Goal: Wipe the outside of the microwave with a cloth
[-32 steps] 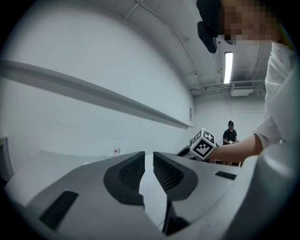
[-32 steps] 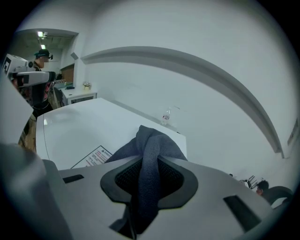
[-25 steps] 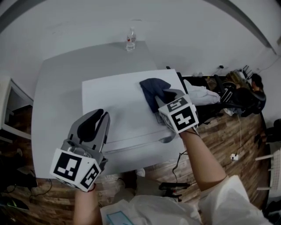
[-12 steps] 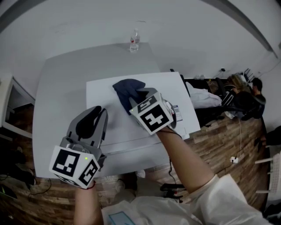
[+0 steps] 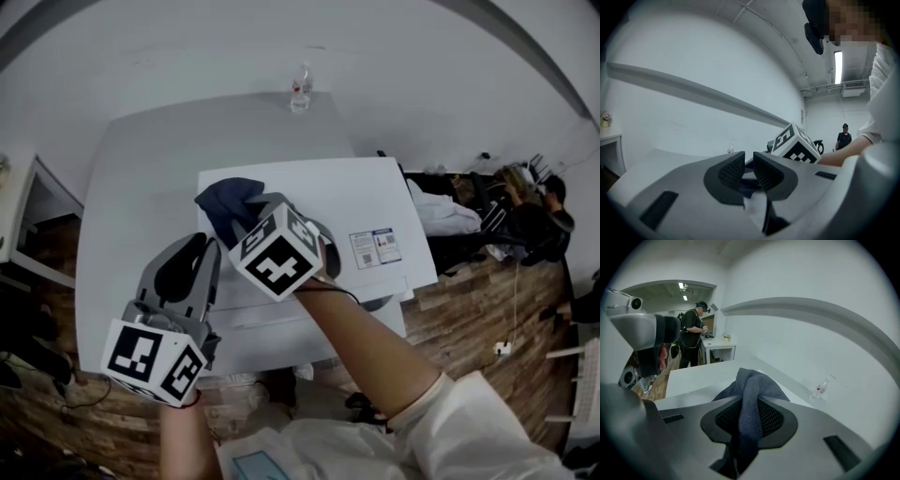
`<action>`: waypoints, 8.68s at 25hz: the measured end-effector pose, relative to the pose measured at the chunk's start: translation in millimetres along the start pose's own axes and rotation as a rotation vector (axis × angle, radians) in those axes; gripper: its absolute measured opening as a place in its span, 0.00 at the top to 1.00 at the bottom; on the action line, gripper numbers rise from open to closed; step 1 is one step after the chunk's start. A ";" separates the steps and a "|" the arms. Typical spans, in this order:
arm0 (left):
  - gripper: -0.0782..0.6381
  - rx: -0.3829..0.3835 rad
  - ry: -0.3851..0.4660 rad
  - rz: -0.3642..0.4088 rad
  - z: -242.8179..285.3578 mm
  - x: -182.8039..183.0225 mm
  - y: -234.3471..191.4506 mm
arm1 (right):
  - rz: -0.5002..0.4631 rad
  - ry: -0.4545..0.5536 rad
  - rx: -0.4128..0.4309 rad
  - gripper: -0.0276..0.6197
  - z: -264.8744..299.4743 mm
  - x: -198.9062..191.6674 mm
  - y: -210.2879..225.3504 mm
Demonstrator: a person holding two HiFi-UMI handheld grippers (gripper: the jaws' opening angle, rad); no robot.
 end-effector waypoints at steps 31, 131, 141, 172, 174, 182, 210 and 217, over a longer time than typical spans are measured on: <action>0.83 -0.045 -0.010 0.026 37.4 8.7 44.2 | 0.230 -0.127 -0.278 0.82 -70.4 -129.0 165.3; 0.83 -0.205 0.038 -0.404 -36.2 -214.1 -178.1 | -1.286 -1.282 0.511 0.82 158.3 -33.1 -159.1; 0.83 -0.248 0.051 -0.310 -48.2 -184.3 -155.9 | -1.204 -1.148 0.638 0.82 86.9 -24.5 -210.2; 0.83 -0.391 -0.130 0.125 50.6 -2.6 66.6 | -0.180 -0.170 -0.102 0.82 -128.7 -120.0 4.4; 0.83 -0.405 -0.133 0.135 61.8 -1.7 89.9 | -0.153 -0.169 -0.120 0.82 -142.7 -139.3 21.4; 0.81 -0.428 -0.150 0.118 93.5 -5.3 158.3 | -0.055 -0.175 -0.190 0.82 -180.1 -198.9 79.8; 0.78 -0.095 -0.243 0.089 157.4 -32.9 249.4 | -0.125 0.182 0.160 0.82 -190.0 -221.3 109.4; 0.78 -0.019 -0.270 0.086 158.1 -30.7 258.6 | -0.209 0.178 0.271 0.82 -186.4 -216.2 112.8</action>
Point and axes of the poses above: the fingertips, and each gripper's own axes: z forward along the fingers, y to its right, x out of its top, the point moved 5 cm from there along -z, backward along the fingers, and after that the axes turned 5 degrees about -y, right-handed, at the moved point
